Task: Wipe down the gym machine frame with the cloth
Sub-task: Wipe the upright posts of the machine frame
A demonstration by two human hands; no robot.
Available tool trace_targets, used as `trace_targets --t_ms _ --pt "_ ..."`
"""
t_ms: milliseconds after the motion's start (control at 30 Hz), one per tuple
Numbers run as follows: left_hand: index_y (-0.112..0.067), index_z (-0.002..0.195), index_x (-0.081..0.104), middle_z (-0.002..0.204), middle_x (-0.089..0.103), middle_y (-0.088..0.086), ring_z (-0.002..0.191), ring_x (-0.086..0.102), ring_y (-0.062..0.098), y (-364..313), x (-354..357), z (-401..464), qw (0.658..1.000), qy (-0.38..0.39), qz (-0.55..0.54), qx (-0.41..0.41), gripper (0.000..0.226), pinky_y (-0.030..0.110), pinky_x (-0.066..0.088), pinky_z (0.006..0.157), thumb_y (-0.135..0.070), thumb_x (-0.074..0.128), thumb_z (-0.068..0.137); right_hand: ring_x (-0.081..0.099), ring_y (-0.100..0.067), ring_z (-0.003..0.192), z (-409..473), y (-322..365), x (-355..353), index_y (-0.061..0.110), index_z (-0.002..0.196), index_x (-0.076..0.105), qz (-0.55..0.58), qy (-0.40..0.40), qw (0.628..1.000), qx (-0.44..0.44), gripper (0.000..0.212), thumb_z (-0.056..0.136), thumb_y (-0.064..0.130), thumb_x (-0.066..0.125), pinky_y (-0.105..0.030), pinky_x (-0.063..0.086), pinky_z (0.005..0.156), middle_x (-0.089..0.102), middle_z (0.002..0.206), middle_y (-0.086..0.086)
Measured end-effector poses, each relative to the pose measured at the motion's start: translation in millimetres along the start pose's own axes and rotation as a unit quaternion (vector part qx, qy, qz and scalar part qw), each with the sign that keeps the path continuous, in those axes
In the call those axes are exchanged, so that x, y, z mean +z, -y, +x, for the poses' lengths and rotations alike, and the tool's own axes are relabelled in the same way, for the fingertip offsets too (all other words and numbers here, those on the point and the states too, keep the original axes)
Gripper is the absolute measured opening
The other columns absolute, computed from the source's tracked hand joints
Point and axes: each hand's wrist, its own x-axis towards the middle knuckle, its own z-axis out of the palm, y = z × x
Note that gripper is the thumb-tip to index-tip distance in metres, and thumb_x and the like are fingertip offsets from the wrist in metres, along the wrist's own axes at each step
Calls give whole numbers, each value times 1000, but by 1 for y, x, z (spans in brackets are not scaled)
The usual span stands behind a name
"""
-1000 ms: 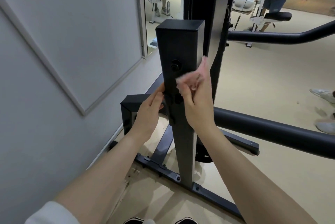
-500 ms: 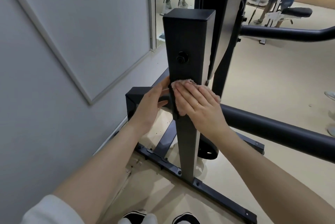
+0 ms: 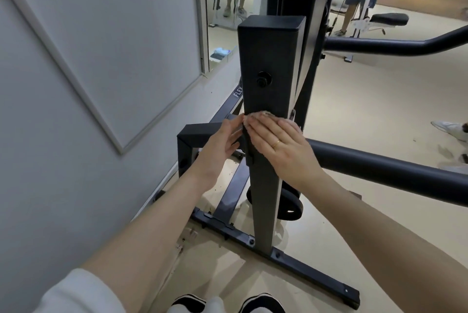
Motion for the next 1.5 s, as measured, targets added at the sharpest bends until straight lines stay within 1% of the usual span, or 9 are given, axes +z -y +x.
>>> trace_targets --t_ms 167,367,467,667,833,933,1067,1200,1500 --pt "-29 140 36 135 46 -16 126 42 -2 5 -6 0 1000 6 -1 -15 59 12 34 101 -55 21 88 37 -27 135 20 -12 -12 11 134 53 -22 -58 997 49 46 90 14 39 -34 15 115 53 138 -11" --pt "-23 141 37 143 44 0 132 39 11 23 2 6 997 -52 -24 -54 43 26 33 108 -33 37 99 29 -24 138 -35 39 8 10 138 36 84 -86 966 229 75 75 -14 69 -46 28 111 37 145 -10" --pt "-27 143 33 147 38 -3 135 35 14 34 1 4 997 -48 0 -57 47 39 31 110 -38 41 98 51 14 111 -25 44 1 41 123 53 208 -201 894 343 42 95 9 51 -8 43 93 57 118 34" --pt "-37 136 37 142 45 -8 131 42 8 37 -1 1 999 -31 27 -12 38 36 34 109 -40 33 98 58 5 97 26 7 -33 21 120 49 296 -359 699 543 27 98 9 39 -11 46 88 58 104 11" --pt "-47 129 41 138 49 -13 129 43 4 31 6 0 998 -57 35 -6 33 39 30 114 -36 29 101 59 -22 90 23 28 -9 24 122 43 308 -195 842 398 26 98 33 39 -40 49 84 58 99 -10" --pt "-40 143 33 143 43 -16 133 38 2 32 13 -1 997 -54 46 -5 47 39 28 115 -46 29 96 42 -25 131 -4 34 8 12 141 34 267 -82 893 352 43 102 30 32 -42 19 118 49 136 -11" --pt "-42 144 28 145 41 -15 134 37 5 30 25 -3 995 -84 40 -19 52 40 26 115 -52 29 93 56 -22 88 4 13 3 4 109 51 210 -121 913 328 22 104 19 35 -40 40 88 57 92 -7" --pt "-44 134 44 130 54 -22 127 47 8 19 31 -5 992 -119 -7 -51 50 35 32 112 -62 38 88 29 -26 139 0 9 -1 9 139 40 222 -149 942 205 50 90 -3 37 -25 16 118 35 147 -16" --pt "-60 119 46 126 51 -36 124 47 -2 10 26 -14 997 -62 -3 -40 40 22 34 104 -63 24 85 51 -14 126 -21 -17 13 13 128 56 -54 82 981 -165 45 92 13 31 -29 24 110 56 134 -3"
